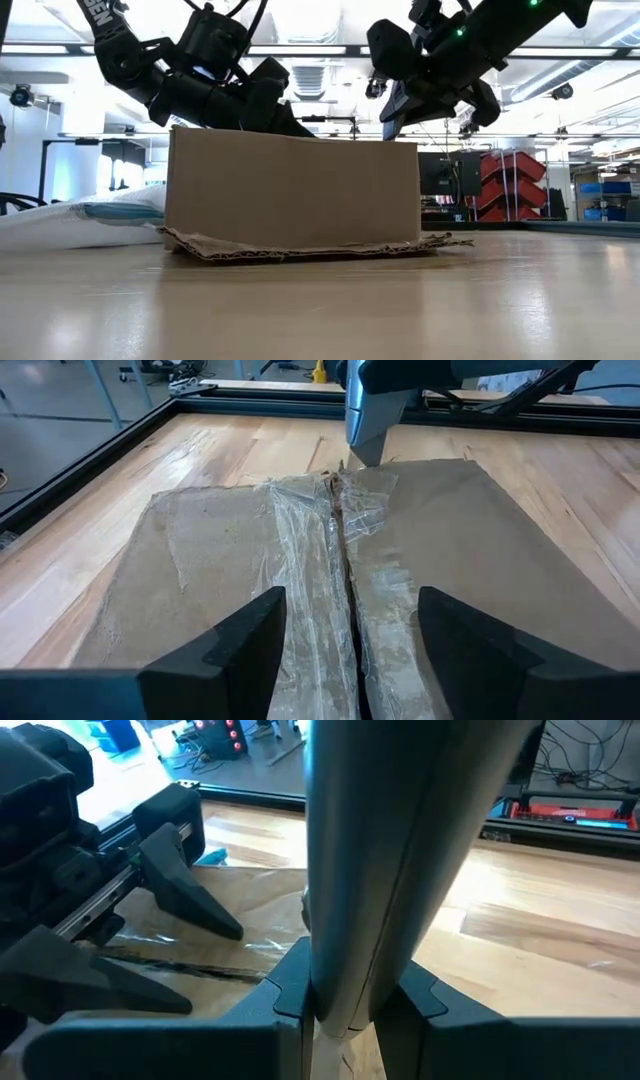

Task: Unpack boxes
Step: Break down the cardboard box until it is fully flat

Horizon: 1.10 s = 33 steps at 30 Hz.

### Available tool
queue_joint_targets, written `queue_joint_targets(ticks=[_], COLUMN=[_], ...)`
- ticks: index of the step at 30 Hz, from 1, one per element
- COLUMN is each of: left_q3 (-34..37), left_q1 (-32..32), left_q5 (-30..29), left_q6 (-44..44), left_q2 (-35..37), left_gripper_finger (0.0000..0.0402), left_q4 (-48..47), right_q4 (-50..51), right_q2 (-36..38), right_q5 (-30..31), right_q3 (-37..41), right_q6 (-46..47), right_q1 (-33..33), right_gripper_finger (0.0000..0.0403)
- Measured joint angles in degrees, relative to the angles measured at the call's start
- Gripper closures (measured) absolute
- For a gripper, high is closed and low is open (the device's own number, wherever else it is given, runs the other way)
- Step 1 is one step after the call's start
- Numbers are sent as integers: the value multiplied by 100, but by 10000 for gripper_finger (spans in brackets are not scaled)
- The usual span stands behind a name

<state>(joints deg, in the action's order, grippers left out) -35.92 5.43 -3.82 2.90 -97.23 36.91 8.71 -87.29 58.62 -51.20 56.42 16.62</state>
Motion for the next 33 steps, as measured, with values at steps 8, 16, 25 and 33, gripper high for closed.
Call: queue_joint_targets(ticks=[8,16,25,33], left_q3=[0,0,0,0], left_q1=[0,2,2,8], left_q5=[20,-26,-24,-26], left_q6=[0,26,31,35], left_q2=[0,0,2,4], left_gripper_finger=[187,189,185,190], left_q4=[-3,6,4,2], right_q4=[42,-115,-84,-52], right_q2=[18,4,-245,-264], right_q5=[34,345,296,258], right_q3=[-57,-195,-186,-186], right_q6=[53,40,94,79], right_q1=[122,-30,-352,-304], right_gripper_finger=[353,353,353,353])
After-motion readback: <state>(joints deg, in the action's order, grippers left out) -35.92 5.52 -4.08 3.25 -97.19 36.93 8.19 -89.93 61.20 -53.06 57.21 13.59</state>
